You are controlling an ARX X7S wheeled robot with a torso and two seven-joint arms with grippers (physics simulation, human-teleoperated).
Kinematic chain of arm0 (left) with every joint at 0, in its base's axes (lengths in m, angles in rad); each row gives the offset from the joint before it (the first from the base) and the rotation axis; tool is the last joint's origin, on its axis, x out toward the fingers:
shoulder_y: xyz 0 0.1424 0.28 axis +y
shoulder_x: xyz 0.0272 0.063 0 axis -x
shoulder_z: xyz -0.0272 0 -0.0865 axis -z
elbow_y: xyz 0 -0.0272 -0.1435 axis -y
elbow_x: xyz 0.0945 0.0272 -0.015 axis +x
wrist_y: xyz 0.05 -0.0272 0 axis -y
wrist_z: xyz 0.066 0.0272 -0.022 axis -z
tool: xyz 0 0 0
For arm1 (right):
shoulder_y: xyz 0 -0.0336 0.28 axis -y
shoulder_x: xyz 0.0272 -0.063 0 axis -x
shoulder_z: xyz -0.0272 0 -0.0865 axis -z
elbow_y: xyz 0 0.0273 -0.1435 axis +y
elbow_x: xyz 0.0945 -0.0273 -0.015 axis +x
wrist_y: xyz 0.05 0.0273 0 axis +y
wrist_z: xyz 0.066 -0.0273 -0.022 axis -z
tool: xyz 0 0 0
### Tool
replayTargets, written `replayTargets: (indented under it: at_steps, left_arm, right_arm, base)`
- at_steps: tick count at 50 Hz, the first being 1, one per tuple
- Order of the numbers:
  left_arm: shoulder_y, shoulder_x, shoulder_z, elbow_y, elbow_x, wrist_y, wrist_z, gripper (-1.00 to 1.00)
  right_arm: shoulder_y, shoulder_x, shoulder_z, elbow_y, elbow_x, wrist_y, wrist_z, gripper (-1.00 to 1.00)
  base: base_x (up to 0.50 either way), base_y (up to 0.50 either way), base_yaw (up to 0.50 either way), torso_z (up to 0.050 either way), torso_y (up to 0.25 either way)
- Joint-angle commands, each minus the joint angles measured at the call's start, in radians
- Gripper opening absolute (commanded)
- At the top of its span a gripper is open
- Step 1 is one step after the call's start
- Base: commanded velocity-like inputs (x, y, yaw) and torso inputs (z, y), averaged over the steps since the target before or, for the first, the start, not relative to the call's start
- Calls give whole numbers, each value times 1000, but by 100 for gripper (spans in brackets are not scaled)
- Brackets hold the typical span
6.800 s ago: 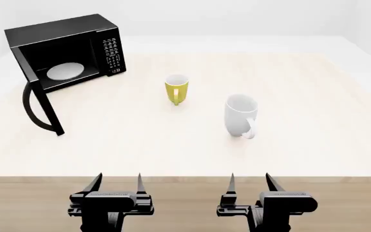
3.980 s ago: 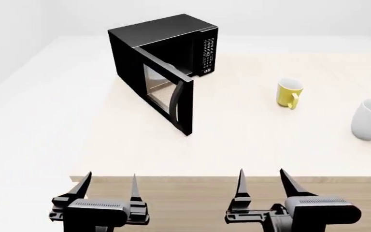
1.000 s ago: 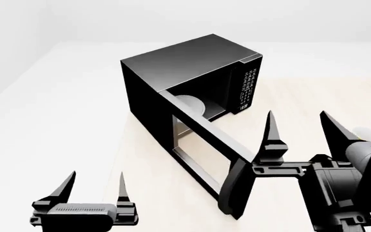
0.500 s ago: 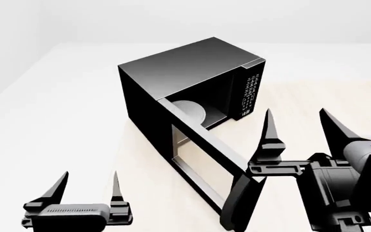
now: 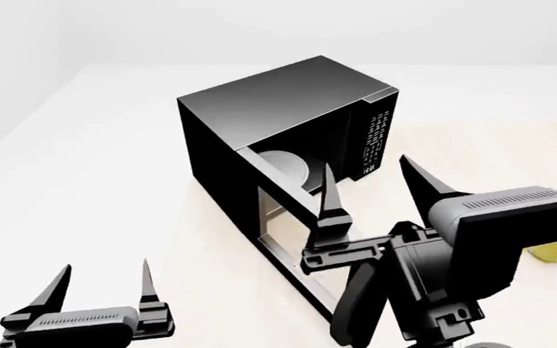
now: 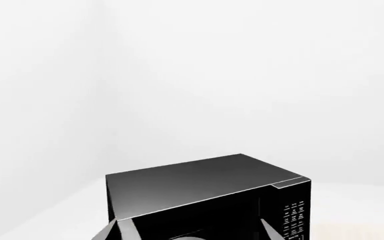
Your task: Close the microwave.
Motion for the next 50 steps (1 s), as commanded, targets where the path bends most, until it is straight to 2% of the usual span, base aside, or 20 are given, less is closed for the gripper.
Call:
replayTargets:
  at_steps: [1,28,50]
  left_arm:
    - [25,-12,-38,15,-20,4,-15,100]
    - [22,-18,-43,6,-38,17,-15,100]
    - [18,-20,-27,-7,-34,28,-14,100]
  right_arm:
    - [36,-63,-141,6,-22,19,12,100]
    - [-10,-95,-413,30,-140,-13,-1,100]
    - [-31,-91,-478,151,-171,-49,-38,100]
  base:
    - [0,0,0,0,0]
    - [0,0,0,0,0]
    - [0,0,0,0,0]
